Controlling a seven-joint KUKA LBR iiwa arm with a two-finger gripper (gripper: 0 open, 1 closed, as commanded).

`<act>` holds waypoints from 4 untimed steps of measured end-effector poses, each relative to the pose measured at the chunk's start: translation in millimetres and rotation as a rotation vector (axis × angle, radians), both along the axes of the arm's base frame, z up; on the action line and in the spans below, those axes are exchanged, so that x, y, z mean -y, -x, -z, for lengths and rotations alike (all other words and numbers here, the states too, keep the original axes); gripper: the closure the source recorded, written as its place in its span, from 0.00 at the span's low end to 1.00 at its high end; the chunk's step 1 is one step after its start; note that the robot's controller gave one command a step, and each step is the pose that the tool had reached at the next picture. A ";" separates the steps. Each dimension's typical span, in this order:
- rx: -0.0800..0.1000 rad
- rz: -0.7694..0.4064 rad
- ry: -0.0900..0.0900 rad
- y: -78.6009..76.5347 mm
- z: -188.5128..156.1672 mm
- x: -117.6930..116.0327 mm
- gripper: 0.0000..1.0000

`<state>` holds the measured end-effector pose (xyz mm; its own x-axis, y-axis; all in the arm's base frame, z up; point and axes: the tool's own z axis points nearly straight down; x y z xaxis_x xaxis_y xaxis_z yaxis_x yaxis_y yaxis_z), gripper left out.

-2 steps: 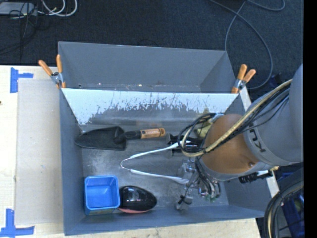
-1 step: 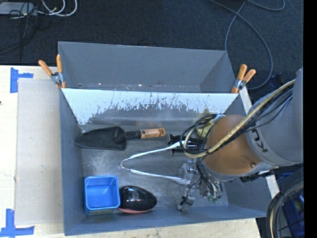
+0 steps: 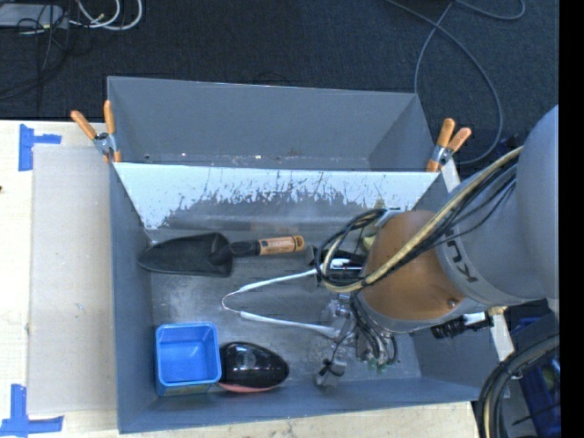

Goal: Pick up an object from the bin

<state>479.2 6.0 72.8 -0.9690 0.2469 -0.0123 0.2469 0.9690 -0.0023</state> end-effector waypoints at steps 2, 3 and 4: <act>-0.001 -0.347 0.004 -26.6 -12.2 -56.4 1.00; -0.007 -0.343 0.003 -27.9 -76.6 -58.5 1.00; -0.003 -0.321 0.003 -10.5 -28.0 -31.0 1.00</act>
Offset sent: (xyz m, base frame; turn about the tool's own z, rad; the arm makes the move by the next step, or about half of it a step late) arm 0.0000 0.0000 0.0000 0.0000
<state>489.7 37.1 100.8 -0.9974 -0.0711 -0.0096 -0.0711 0.9975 -0.0060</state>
